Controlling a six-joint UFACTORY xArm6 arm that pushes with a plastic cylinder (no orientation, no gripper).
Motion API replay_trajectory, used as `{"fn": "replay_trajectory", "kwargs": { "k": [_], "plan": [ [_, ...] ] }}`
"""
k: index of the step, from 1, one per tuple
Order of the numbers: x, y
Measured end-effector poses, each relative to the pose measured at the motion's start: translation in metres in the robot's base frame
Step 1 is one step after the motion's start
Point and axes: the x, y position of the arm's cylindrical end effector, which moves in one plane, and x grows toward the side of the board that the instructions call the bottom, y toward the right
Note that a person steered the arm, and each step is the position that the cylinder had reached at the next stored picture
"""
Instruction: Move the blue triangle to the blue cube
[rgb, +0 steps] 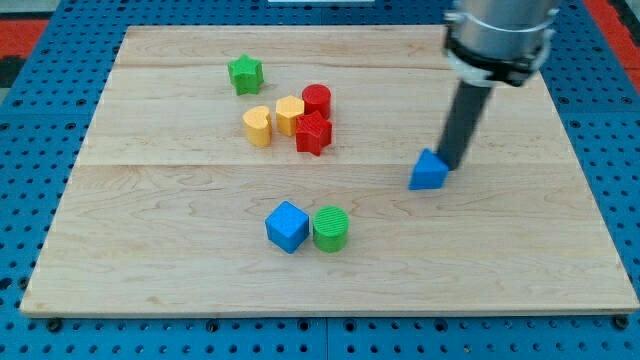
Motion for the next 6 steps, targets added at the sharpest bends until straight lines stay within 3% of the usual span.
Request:
{"fn": "replay_trajectory", "kwargs": {
  "k": [1,3,4,6],
  "plan": [
    [-0.001,-0.086],
    [0.006,0.008],
    [0.045,0.028],
    [0.002,-0.064]
  ]
}}
